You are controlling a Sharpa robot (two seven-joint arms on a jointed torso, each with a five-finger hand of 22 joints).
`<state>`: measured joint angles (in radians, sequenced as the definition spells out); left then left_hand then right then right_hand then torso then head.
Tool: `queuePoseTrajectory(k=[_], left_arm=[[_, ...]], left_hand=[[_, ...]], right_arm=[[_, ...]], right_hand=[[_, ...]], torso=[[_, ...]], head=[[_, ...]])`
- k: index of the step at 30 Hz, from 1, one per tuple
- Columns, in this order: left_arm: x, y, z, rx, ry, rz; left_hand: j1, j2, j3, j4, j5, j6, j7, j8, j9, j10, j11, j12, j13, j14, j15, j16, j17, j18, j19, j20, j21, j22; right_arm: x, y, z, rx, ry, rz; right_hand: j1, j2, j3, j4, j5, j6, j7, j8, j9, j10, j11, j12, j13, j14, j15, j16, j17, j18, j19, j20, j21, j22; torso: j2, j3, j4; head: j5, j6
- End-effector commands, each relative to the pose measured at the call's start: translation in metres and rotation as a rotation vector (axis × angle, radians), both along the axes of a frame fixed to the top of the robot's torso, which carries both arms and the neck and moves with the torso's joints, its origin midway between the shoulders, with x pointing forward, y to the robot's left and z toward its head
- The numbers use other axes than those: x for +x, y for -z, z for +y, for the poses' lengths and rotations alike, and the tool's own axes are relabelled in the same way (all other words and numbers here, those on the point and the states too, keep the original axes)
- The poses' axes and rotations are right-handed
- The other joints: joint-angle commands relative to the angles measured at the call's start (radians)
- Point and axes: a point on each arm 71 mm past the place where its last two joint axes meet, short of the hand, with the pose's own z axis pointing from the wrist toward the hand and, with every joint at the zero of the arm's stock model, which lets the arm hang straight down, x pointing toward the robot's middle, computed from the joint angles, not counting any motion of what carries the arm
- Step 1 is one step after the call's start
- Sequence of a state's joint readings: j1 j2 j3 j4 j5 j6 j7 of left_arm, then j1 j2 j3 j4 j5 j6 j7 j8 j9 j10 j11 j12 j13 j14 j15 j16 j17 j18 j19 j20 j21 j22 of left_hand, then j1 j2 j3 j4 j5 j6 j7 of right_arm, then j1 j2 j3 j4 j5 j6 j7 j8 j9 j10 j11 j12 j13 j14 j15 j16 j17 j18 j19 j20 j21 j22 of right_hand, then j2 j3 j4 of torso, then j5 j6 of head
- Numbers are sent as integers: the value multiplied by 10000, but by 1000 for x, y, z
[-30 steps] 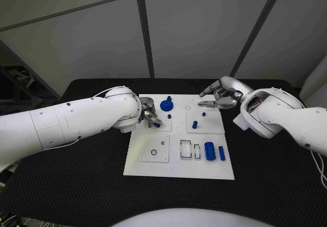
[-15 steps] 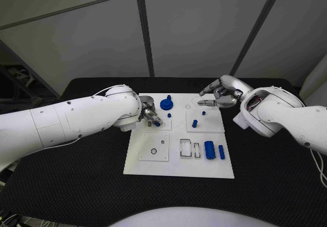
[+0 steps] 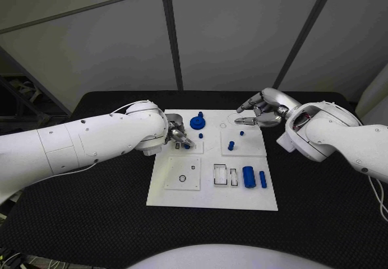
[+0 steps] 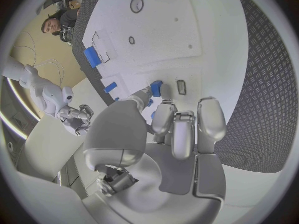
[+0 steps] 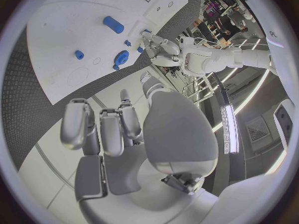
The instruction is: Assemble the parts on the task board
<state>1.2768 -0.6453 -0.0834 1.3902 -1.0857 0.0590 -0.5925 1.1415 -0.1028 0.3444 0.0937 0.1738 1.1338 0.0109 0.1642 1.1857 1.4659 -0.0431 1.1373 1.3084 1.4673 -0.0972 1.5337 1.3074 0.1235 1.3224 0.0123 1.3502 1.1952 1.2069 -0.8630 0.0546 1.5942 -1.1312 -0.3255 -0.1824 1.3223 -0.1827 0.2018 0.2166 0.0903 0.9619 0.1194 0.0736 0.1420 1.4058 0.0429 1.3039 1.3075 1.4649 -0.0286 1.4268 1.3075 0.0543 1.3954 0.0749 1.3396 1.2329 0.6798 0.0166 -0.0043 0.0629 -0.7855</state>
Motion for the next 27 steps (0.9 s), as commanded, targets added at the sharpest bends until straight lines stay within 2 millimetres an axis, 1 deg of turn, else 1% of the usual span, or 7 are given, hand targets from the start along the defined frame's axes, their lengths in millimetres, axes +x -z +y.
queuePoseTrajectory(k=[1,8,9,14,19,24,27], left_arm=[[-2,4,1,252,49,224],[0,4,1,212,-59,135],[0,4,1,202,-85,113],[1,3,4,165,-195,37],[1,3,8,125,-322,-43],[1,2,9,68,-396,-123],[1,1,10,14,-421,-181]], left_hand=[[-150,-9,-75,80,-29,104,-5,-44,24,284,-84,28,1203,927,-78,56,2205,-370,55,-14,-19,16],[-283,-48,-311,420,-47,129,-4,-93,86,298,-89,26,1226,926,-83,50,2197,-373,65,-18,-25,31],[-372,-84,-422,580,-156,143,1,-106,107,302,-83,22,1233,927,-78,54,2201,-373,68,-18,-28,35],[-454,-258,-978,1271,-1170,222,0,-153,216,319,-72,18,1271,927,-74,56,2202,-378,78,-3,-42,55],[-334,-474,-1578,1936,-1251,279,7,-203,316,344,-83,85,1328,935,-78,78,2232,-379,101,-23,-39,98],[-389,-524,-1842,2005,-1251,299,4,-222,359,361,-83,151,1364,942,-85,101,2262,-389,133,-31,-15,146],[-427,-516,-1911,2009,-1251,303,4,-229,371,364,-84,159,1371,942,-86,101,2262,-389,134,-33,-16,149]], right_arm=[[0,-2,1,-3,-68,-63],[0,-2,1,5,-64,-75],[0,-2,1,7,-61,-78],[0,-2,0,8,-38,-90],[0,-2,-1,10,-17,-100],[0,-2,-1,24,14,-122],[0,-2,-1,29,23,-130]], right_hand=[[-4,5,-4,74,56,80,-13,-37,9,14,-71,-38,338,474,-92,-41,249,189,-35,-9,-55,-9],[-8,7,-5,81,57,81,-13,-39,10,6,-71,-51,327,473,-93,-47,241,191,-39,-10,-64,-20],[-8,7,-5,81,57,81,-13,-39,10,6,-71,-51,327,473,-93,-47,241,191,-39,-10,-64,-20],[-21,4,-11,95,56,76,-12,-44,12,-9,-70,-76,306,467,-93,-66,217,201,-61,-11,-98,-65],[-38,-1,-19,116,54,67,-10,-52,14,-18,-69,-90,293,460,-93,-90,184,211,-83,-12,-136,-114],[-54,2,-23,137,55,63,-9,-56,17,-18,-68,-88,293,458,-93,-98,177,213,-88,-12,-148,-127],[-63,2,-25,149,56,61,-9,-58,18,-19,-68,-91,291,458,-93,-103,173,213,-87,-12,-152,-129]], torso=[[-6,-1,4],[-2,0,-1],[-4,0,-3],[0,-3,2],[-3,-4,4],[0,-8,22],[-4,-6,8]], head=[[-6,0],[-20,20],[-27,25],[-29,34],[-32,37],[-33,56],[-7,55]])
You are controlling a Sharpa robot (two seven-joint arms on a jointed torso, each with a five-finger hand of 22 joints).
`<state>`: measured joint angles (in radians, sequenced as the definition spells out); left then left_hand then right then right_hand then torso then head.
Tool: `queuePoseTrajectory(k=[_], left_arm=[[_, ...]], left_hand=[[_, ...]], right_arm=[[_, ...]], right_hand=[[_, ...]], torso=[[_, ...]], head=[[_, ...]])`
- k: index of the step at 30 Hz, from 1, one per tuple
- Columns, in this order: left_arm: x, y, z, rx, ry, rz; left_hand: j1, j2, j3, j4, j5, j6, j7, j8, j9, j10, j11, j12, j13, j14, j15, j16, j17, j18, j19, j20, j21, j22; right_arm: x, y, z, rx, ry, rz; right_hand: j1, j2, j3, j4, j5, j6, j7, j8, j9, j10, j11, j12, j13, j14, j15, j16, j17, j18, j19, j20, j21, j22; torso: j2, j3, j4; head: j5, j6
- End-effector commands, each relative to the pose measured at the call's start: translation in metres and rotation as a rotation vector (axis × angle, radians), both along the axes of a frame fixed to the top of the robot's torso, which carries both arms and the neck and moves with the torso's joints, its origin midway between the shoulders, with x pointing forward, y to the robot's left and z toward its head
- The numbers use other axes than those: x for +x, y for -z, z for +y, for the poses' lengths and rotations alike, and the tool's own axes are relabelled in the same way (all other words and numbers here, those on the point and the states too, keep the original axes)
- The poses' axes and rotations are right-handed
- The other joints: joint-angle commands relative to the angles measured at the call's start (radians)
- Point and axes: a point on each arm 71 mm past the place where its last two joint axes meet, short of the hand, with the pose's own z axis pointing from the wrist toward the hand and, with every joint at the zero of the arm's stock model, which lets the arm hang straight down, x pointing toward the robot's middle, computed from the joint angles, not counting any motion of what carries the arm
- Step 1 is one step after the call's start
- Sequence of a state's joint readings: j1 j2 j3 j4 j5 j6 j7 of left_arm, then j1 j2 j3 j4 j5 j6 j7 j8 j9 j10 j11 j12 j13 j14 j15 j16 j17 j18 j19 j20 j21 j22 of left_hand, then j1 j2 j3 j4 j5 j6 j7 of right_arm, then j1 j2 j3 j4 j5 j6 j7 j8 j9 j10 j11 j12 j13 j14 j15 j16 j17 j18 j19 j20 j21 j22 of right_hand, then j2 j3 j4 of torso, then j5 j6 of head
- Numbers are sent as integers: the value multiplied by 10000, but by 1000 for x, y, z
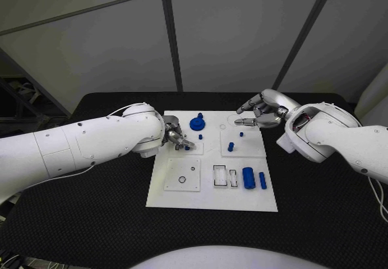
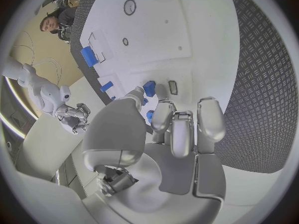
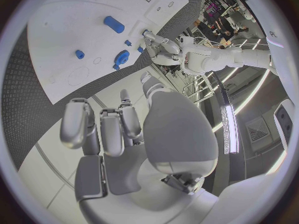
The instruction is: Assemble the parts on the task board
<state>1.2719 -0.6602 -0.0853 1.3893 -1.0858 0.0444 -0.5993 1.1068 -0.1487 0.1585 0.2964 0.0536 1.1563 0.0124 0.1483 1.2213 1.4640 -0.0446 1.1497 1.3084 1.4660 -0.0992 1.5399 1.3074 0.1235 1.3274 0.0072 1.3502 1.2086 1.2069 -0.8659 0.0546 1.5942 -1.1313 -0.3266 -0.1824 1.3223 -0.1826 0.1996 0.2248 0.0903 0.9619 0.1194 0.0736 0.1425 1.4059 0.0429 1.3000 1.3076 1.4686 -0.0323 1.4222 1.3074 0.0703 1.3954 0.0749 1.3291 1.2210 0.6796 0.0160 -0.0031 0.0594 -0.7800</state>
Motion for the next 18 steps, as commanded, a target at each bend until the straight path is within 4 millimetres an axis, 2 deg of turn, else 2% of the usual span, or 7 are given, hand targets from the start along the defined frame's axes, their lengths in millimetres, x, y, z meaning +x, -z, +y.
queuePoseTrajectory(k=[1,5,12,15,18], left_arm=[[1,-2,1,-52,-144,-181],[2,-6,1,-202,-173,-287],[6,-22,1,-960,-397,-300],[9,-31,7,-1162,-562,-296],[16,-38,17,-1117,-705,-269]], left_hand=[[-97,-52,-81,-17,-50,82,-11,-73,21,384,-68,38,1374,954,-66,37,2259,-389,85,17,-16,16],[-163,-55,-181,-15,-49,88,-12,-84,38,382,-70,21,1376,951,-66,28,2247,-389,86,15,-18,17],[-247,-110,-350,-16,-49,64,-8,-123,62,368,-69,-31,1374,941,-63,0,2208,-374,43,15,-64,-44],[-228,-136,-426,-25,-49,-22,14,-197,53,319,-56,-211,1332,916,-51,-68,2117,-345,-52,21,-158,-176],[41,-58,-385,-43,-48,-194,67,-371,-39,225,-14,-540,1251,888,-24,-142,2021,-304,-188,39,-297,-361]], right_arm=[[0,-2,0,36,-11,-126],[0,-2,1,46,-17,-139],[1,-2,0,52,-6,-153],[1,-2,0,42,16,-147],[1,-2,-1,33,26,-138]], right_hand=[[-63,2,-3,67,56,61,-9,-58,13,-19,-68,-52,291,421,-56,-57,174,52,-88,-13,-47,-10],[-76,3,-7,84,56,60,-9,-60,15,-18,-67,-50,291,419,-57,-65,165,54,-91,-13,-57,-21],[-97,5,-12,113,56,59,-8,-62,20,-16,-68,-47,292,419,-56,-74,159,55,-91,-13,-67,-28],[-97,5,-12,113,56,59,-8,-62,20,-16,-68,-47,292,419,-56,-74,159,55,-91,-13,-67,-28],[-97,5,-12,113,56,59,-8,-62,20,-16,-68,-47,292,419,-56,-74,159,55,-91,-13,-67,-28]], torso=[[-2,-1,-5],[-1,5,-21],[4,5,-12],[2,7,-3],[4,6,4]], head=[[28,0],[23,23],[-5,47],[-11,55],[-20,73]])
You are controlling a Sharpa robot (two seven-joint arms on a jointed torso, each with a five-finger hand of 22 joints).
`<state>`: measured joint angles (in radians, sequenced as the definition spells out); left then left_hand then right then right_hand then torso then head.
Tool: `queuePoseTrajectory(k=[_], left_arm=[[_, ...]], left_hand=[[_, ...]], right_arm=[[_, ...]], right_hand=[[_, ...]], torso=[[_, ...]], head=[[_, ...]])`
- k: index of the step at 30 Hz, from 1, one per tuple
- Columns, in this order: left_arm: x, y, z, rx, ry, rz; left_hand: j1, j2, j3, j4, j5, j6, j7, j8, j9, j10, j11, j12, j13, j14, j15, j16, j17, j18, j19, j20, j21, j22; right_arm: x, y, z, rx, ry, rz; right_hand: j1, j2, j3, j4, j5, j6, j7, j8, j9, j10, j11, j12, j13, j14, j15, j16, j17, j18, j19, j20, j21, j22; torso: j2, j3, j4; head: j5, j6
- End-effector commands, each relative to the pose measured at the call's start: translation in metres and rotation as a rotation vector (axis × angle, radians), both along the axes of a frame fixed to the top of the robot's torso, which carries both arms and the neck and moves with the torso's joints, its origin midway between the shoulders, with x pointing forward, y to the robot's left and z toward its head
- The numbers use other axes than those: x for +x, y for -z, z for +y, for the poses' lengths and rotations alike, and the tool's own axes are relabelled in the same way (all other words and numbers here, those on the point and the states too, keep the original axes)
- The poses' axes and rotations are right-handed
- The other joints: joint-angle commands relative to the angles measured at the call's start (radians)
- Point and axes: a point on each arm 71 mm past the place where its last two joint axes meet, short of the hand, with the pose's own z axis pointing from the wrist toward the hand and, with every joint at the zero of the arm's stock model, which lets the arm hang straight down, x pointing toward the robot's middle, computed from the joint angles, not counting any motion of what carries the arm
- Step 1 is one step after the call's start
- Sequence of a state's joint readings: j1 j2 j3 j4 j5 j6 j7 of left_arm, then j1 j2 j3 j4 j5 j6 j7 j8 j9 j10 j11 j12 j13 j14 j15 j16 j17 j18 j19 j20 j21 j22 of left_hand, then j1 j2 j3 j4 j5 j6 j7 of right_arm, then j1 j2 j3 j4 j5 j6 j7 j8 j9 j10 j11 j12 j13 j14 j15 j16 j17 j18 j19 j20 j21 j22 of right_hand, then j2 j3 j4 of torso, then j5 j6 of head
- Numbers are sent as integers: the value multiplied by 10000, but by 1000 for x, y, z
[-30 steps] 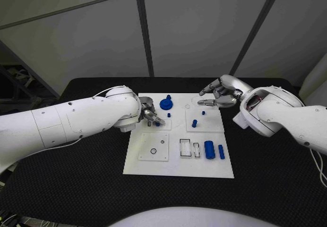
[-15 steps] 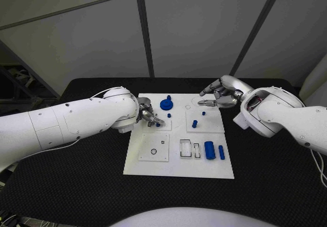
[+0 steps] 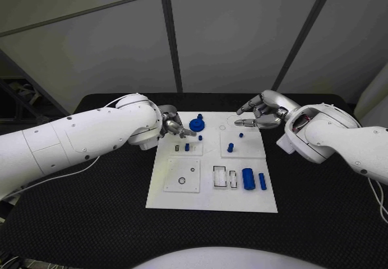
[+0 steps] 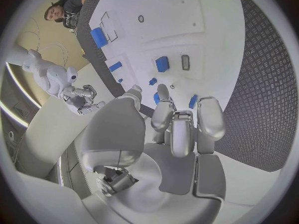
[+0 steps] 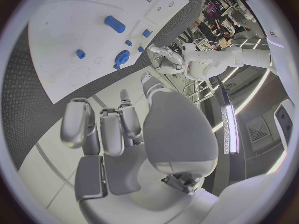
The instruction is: Assemble the parts on the task board
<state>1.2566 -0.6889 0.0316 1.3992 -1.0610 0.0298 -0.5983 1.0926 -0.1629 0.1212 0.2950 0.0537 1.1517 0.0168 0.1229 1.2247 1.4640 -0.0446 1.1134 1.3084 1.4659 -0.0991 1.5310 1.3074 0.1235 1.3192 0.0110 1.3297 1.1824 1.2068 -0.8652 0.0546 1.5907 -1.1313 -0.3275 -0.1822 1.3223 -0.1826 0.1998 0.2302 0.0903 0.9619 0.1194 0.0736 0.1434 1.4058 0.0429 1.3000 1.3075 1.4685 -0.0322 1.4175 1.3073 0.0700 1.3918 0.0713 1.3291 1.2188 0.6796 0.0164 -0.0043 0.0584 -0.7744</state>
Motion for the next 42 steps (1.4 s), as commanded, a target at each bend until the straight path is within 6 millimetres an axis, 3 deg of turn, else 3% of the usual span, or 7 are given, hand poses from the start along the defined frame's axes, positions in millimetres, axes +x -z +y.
queuePoseTrajectory(k=[1,4,9,13,21,42], left_arm=[[9,-8,12,-4,-148,275],[21,-17,24,127,-314,375],[41,-25,38,268,-647,508],[52,-25,44,539,-758,433],[63,-22,50,915,-823,575],[66,1,36,1234,-345,1168]], left_hand=[[332,138,16,-24,-53,-301,93,-285,-207,186,16,-303,1221,877,10,-82,1985,-292,-159,20,-149,-166],[655,265,65,-49,-48,-659,250,-648,-733,136,157,-498,1181,851,108,-149,1901,-264,-287,101,-294,-330],[979,377,14,-37,-46,-1004,417,-619,-1788,157,312,-458,1220,855,239,-140,1914,-254,-319,250,-365,-360],[1019,381,-40,-50,-53,-1026,444,-633,-2102,169,329,-409,1246,857,268,-134,1921,-245,-317,278,-377,-356],[862,334,-172,-21,-54,-954,449,-614,-2411,178,336,-369,1275,860,283,-123,1935,-241,-316,303,-389,-347],[436,333,-309,-2,-51,-849,438,-596,-2785,189,335,-299,1325,868,288,-94,1972,-238,-314,318,-400,-322]], right_arm=[[0,-2,0,32,0,-127],[1,-2,-1,24,10,-118],[1,-2,0,20,1,-106],[1,-2,1,22,-16,-98],[1,-2,2,27,-41,-91],[1,-1,5,30,-106,-73]], right_hand=[[-97,5,-15,59,56,59,-8,-62,11,-16,-68,-48,292,420,-57,-27,159,58,-55,23,-67,-7],[-109,6,-18,76,57,58,-9,-63,14,-16,-68,-47,292,421,-57,-28,162,59,-55,23,-71,-10],[-109,6,-18,76,57,58,-9,-63,14,-16,-68,-47,292,421,-57,-28,162,59,-55,23,-71,-10],[-109,6,-18,76,57,58,-9,-63,14,-16,-68,-47,292,421,-57,-28,162,59,-55,23,-71,-10],[-107,8,-16,81,58,58,-10,-64,16,-5,-68,-29,306,426,-58,-19,179,55,-44,22,-61,8],[-107,8,-16,81,58,58,-10,-64,16,-5,-68,-29,306,426,-58,-19,179,55,-44,22,-61,8]], torso=[[5,1,17],[12,0,17],[27,3,-11],[43,-3,-22],[122,-18,-43],[92,-10,-38]], head=[[-16,21],[-15,35],[-3,78],[12,87],[41,126],[36,33]])
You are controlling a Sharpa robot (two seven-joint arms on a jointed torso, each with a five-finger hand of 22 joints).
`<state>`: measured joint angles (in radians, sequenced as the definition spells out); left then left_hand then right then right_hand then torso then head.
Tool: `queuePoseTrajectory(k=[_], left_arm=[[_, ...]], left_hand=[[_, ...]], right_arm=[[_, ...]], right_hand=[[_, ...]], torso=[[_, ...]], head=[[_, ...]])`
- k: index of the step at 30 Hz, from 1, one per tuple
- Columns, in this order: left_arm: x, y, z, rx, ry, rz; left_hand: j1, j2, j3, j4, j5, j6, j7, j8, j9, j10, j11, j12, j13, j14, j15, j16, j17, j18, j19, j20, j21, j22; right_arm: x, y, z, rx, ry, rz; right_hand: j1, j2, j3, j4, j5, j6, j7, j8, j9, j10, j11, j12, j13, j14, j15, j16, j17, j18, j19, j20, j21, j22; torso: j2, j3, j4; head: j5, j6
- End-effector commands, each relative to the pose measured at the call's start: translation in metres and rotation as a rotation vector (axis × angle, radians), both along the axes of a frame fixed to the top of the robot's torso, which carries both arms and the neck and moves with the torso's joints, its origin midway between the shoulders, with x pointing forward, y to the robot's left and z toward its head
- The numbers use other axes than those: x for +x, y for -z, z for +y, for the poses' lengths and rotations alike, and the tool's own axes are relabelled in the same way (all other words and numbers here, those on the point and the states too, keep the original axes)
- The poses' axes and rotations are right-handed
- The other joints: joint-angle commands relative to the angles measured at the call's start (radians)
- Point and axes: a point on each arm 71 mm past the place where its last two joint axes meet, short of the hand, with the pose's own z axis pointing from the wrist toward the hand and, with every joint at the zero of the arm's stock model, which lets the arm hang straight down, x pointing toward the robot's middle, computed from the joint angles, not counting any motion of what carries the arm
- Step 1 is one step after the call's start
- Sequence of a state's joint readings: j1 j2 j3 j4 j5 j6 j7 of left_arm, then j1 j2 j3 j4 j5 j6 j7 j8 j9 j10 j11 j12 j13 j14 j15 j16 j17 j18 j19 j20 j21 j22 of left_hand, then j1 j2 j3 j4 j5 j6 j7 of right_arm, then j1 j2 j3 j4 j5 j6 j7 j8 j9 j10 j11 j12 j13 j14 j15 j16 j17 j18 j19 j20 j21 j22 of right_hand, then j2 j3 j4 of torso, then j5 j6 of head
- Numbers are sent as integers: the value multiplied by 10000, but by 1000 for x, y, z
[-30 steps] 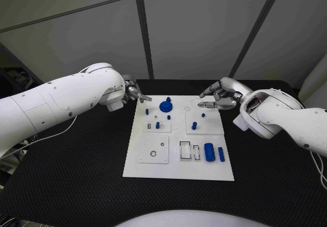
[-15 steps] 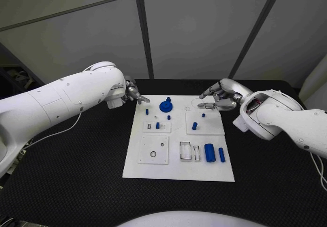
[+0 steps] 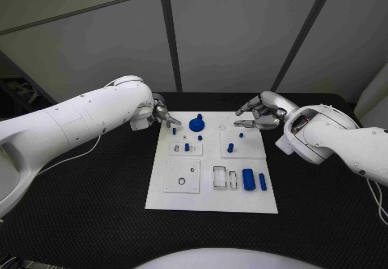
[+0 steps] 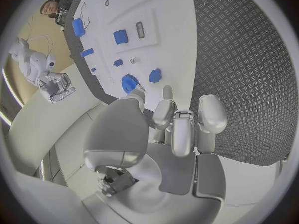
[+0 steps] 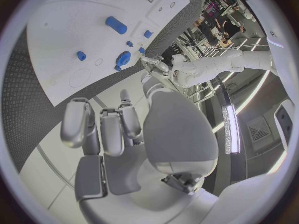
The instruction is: Assemble the parts on the task board
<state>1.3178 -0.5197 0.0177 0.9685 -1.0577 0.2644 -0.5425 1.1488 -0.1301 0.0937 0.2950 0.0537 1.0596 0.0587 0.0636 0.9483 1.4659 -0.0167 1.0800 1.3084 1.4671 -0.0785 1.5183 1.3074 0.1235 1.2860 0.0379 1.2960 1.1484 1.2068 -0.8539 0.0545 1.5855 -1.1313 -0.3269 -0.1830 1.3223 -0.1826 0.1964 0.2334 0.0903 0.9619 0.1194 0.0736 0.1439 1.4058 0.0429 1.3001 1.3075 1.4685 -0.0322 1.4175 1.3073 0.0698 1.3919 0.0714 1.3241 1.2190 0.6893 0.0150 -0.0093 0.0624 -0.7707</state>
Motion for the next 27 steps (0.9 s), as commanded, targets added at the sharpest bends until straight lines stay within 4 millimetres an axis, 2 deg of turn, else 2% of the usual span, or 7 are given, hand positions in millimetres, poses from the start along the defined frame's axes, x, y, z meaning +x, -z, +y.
queuePoseTrajectory(k=[1,27], left_arm=[[-1,1,-3,48,297,132],[-6,8,-7,349,604,604]], left_hand=[[-126,16,-26,-7,-52,87,15,2,-32,172,54,44,1329,858,82,35,1975,-238,19,49,-63,20],[325,387,186,-67,-54,361,-42,38,-285,192,5,94,1376,878,45,96,2051,-250,62,19,-26,114]], right_arm=[[0,-2,1,12,-53,-82],[1,-1,2,-17,-79,-29]], right_hand=[[-107,8,17,50,58,58,-10,-64,11,-5,-68,-29,306,427,-58,-19,179,56,-45,21,-11,6],[-97,23,28,68,64,58,-11,-66,18,4,-70,-18,313,429,-59,-24,180,55,-36,20,-12,12]], torso=[[-5,6,13],[0,6,11]], head=[[-6,-5],[5,-63]])
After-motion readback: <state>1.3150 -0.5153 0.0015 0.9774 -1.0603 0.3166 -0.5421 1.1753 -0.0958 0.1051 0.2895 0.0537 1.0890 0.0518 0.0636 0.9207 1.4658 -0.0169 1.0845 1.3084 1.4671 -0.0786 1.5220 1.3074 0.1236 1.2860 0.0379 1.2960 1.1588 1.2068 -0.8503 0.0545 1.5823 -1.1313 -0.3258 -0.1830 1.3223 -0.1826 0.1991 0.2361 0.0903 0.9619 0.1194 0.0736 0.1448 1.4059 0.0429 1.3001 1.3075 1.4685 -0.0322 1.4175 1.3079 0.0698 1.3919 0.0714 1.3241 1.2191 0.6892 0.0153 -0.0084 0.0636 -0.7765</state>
